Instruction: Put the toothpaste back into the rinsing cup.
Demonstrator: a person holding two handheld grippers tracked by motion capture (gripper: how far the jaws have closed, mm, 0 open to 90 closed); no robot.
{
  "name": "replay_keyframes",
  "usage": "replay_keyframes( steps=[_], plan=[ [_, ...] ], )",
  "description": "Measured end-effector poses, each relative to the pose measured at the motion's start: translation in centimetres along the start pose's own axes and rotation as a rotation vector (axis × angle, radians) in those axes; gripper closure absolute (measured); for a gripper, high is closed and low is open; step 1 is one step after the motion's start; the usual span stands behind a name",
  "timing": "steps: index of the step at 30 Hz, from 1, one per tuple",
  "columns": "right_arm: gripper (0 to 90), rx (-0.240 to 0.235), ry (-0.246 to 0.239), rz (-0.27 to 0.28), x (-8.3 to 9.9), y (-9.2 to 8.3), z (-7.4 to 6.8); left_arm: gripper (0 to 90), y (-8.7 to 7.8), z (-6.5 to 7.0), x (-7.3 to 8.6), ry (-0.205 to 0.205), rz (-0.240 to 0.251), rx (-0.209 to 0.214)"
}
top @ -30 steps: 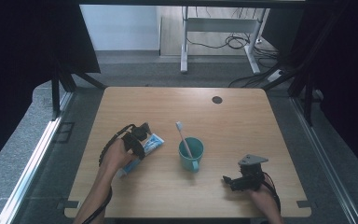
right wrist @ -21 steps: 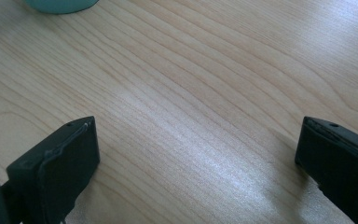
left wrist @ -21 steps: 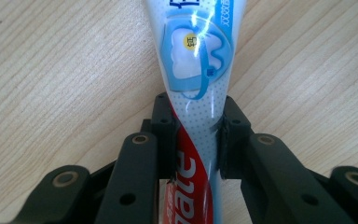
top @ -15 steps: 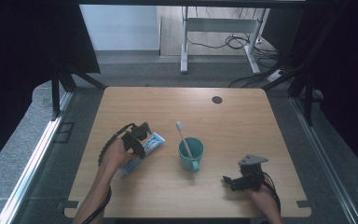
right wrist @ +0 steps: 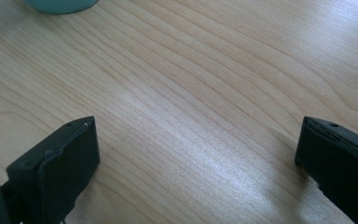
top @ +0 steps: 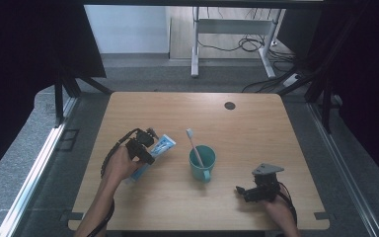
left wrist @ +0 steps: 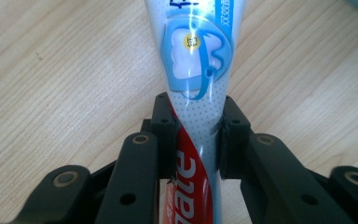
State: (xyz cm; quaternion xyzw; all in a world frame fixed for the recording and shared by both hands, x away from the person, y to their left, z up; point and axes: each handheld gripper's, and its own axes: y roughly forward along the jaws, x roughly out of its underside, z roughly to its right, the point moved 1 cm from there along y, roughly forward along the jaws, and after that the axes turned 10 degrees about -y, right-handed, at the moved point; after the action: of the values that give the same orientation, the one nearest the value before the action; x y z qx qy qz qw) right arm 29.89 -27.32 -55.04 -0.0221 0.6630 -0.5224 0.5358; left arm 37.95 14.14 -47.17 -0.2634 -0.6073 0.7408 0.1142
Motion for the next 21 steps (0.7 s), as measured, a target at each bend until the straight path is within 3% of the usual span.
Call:
replay_keyframes(
  steps=[21],
  plan=[
    [0.0,0.001,0.000,0.000,0.0,0.0,0.0,73.0,-3.6,-0.1,2.1,0.035,0.246,0.092]
  ],
)
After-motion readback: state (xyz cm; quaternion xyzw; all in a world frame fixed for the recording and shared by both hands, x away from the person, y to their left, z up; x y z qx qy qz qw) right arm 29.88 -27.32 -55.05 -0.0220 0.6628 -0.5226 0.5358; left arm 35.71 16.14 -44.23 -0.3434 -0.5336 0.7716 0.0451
